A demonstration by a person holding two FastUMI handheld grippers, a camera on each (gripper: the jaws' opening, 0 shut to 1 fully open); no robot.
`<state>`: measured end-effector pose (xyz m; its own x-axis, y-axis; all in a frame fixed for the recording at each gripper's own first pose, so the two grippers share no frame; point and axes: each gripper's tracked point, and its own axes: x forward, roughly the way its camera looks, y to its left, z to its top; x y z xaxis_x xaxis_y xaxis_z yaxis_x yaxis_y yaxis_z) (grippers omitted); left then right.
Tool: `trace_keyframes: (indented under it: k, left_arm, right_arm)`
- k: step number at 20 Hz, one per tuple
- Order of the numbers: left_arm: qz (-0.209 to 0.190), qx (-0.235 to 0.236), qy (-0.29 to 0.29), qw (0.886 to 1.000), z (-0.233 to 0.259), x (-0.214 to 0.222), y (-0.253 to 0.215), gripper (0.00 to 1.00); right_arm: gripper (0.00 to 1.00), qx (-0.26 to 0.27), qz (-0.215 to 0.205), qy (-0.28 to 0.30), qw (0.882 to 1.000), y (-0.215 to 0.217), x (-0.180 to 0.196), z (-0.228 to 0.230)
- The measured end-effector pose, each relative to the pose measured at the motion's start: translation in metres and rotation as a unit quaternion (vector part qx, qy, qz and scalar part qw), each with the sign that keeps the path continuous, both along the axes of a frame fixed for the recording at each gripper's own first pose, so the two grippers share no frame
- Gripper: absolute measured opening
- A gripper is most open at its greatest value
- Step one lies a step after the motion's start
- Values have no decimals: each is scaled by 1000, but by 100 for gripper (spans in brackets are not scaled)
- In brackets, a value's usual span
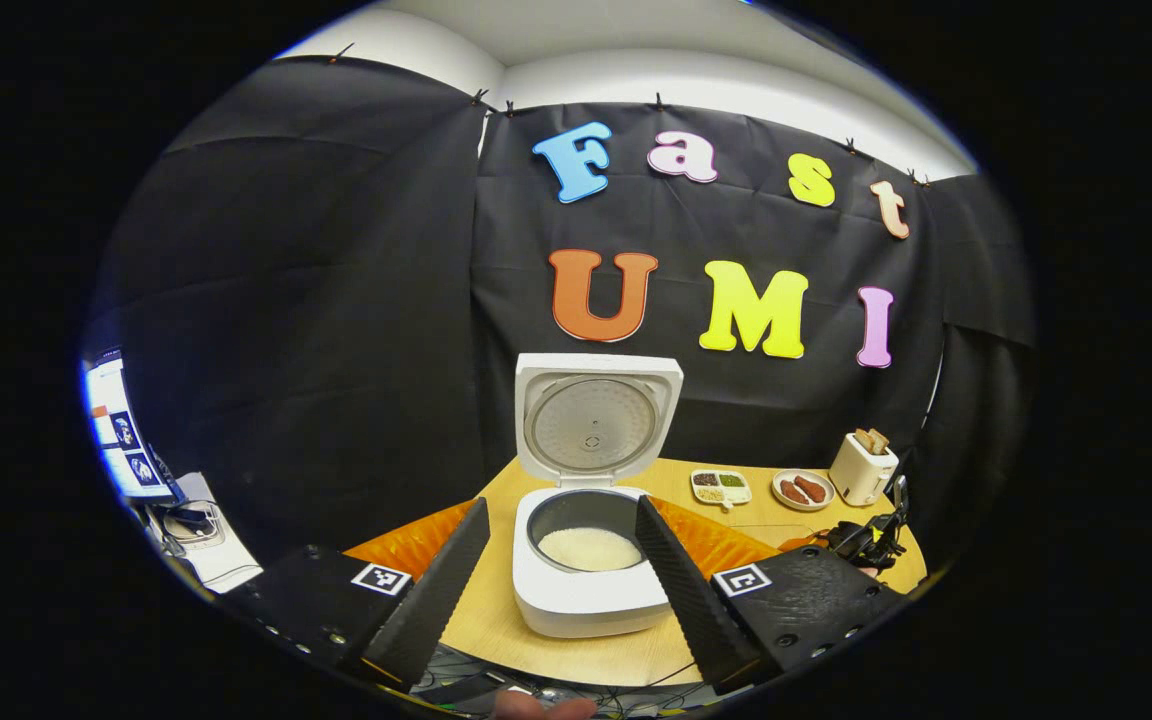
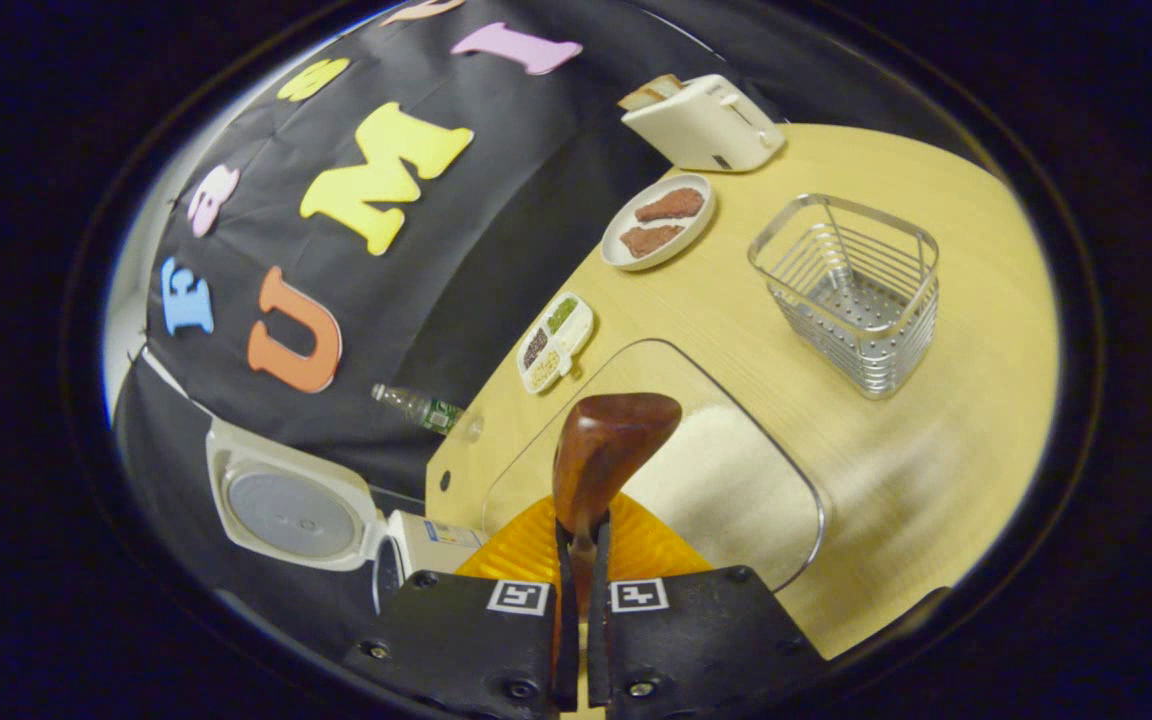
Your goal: Close the left gripper, press the button to open the rice cooker; take a wooden spoon from the chopstick holder with the right hand, scoop a spoonful of rice and pour it into the rice cooker, then put the wooden spoon back into the chopstick holder.
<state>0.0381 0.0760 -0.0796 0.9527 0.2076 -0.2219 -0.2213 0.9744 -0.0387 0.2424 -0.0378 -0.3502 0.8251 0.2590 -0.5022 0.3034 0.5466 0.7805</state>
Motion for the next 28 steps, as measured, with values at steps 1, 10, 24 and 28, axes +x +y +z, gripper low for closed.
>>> trace_keyframes:
  k: [1, 10, 24, 28]
  left_arm:
    - [-1, 0, 0, 1000, 1, 1, -4, 94]
    - [-3, 2, -23, 1000, 14, -3, -27, 94]
    - [84, 16, -48, 995, 26, -55, 32, 94]
    - [120, 12, -46, 992, 23, -67, 61, 94]
  right_arm:
    - [9, 4, -2, -3, 1000, -7, 0, 4]
    - [9, 59, 4, -88, 994, -35, -3, 113]
    - [9, -22, 164, -161, 973, 154, 53, 184]
    - [9, -117, 208, -168, 956, 195, 65, 164]
